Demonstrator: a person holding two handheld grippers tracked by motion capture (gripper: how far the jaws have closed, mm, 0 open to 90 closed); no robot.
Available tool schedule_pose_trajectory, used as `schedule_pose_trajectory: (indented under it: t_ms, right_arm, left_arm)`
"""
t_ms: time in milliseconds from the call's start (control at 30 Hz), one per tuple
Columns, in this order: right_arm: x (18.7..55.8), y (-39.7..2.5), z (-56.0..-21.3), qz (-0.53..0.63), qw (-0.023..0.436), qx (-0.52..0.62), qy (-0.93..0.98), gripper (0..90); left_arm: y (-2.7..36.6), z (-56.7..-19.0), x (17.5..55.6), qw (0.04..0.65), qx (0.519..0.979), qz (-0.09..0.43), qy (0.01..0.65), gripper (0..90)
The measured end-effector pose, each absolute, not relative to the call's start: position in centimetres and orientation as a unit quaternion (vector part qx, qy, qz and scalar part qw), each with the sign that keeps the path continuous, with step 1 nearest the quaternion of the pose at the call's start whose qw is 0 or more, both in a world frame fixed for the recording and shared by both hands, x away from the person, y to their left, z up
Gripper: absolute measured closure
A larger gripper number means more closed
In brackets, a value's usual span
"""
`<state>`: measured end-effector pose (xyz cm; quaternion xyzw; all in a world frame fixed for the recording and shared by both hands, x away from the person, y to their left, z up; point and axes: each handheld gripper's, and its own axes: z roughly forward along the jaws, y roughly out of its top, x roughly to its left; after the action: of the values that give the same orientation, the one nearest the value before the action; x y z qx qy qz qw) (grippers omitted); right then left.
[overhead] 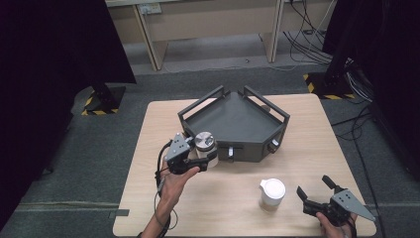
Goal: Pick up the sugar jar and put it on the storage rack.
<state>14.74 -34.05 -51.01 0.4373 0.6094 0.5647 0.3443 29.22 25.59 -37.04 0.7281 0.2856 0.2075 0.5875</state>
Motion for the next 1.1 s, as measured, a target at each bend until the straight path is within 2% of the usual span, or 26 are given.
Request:
schedule_pose_trajectory:
  t_ms: [300,733,1100]
  right_arm:
    - [14.7,-34.1,-51.0,0.565,0.344,0.437,0.609,0.4]
    - [14.7,-34.1,-51.0,0.567,0.343,0.439,0.607,0.3]
    - [14.7,-34.2,-51.1,0.567,0.344,0.44,0.605,0.4]
  left_arm:
    - [24.5,-35.1,30.4,0.578,0.734,0.21,0.288,30.8]
    - [24.2,-33.9,32.2,0.585,0.719,0.208,0.312,30.8]
    - [23.1,-33.4,33.9,0.57,0.713,0.237,0.331,30.8]
